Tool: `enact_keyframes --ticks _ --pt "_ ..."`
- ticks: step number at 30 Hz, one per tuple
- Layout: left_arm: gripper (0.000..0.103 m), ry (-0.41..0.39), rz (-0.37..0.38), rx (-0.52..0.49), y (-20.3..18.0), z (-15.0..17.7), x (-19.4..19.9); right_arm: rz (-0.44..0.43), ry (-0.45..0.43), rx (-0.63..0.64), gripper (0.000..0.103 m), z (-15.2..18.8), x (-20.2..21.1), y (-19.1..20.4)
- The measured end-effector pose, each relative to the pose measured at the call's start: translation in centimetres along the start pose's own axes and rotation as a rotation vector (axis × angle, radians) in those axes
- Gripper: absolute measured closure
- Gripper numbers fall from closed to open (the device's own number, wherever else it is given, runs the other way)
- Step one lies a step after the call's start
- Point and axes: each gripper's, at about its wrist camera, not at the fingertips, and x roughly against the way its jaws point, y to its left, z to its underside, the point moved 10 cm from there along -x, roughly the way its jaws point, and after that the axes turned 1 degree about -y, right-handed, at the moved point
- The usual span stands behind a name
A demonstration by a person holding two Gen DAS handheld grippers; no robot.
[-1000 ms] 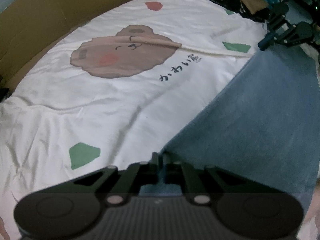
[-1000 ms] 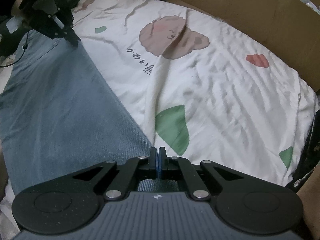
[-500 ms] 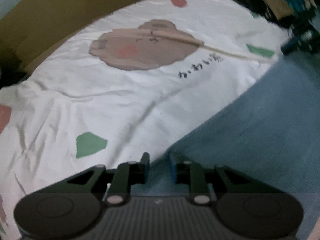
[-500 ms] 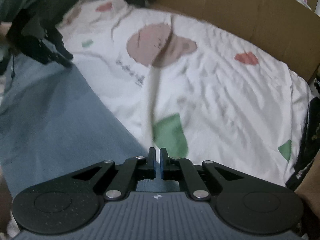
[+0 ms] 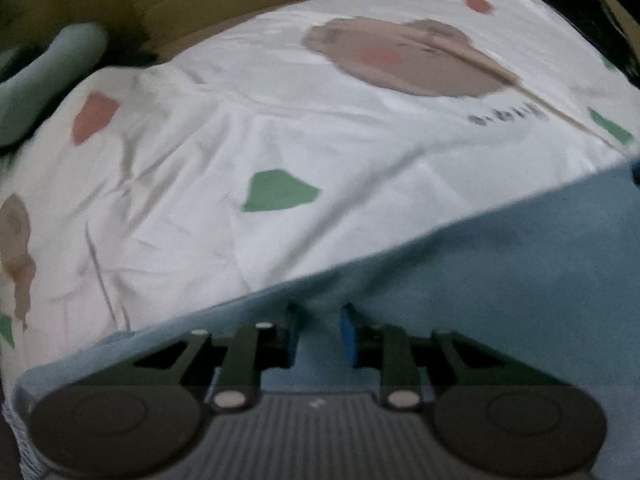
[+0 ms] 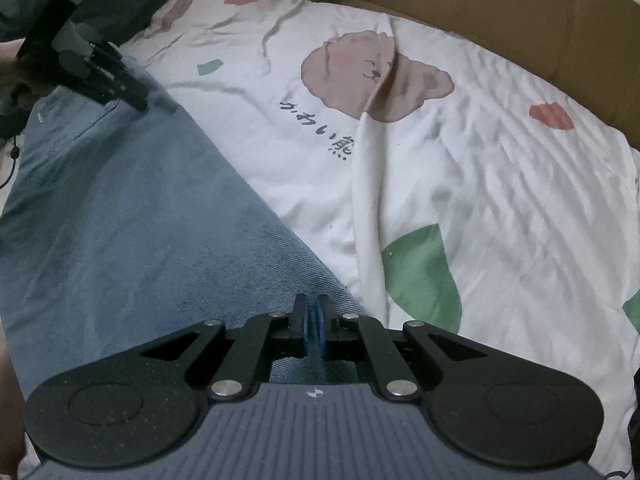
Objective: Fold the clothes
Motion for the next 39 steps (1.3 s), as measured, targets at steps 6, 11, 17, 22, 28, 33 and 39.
enact_keyframes --ticks 6,11,17,22,28,33,39 --pt "0.076 0.002 -0.054 0.024 1.9 -0.2 -0.7 0.018 0.018 -0.002 0.093 0.7 0.4 -0.4" --pt "0.077 0.026 -0.162 0.074 5.2 0.8 0.8 0.042 0.037 -0.027 0.093 2.1 1.3 -1.5" --pt "0.077 0.045 -0.243 0.194 10.0 3.2 1.9 0.061 0.046 -0.083 0.093 3.7 2.1 -2.9" --pt "0.077 0.058 -0.269 0.251 12.4 3.6 0.5 0.078 0.064 -0.1 0.093 4.8 2.8 -3.6" --pt "0.071 0.11 -0.281 0.277 13.0 3.3 0.4 0.097 0.087 -0.131 0.092 6.6 4.2 -5.1" --pt "0.057 0.123 -0.279 0.305 12.5 3.3 3.2 0.123 0.113 -0.142 0.089 8.5 6.3 -6.4" --pt "0.039 0.126 -0.227 0.369 11.6 3.2 8.1 0.164 0.119 -0.172 0.072 10.8 10.5 -8.2"
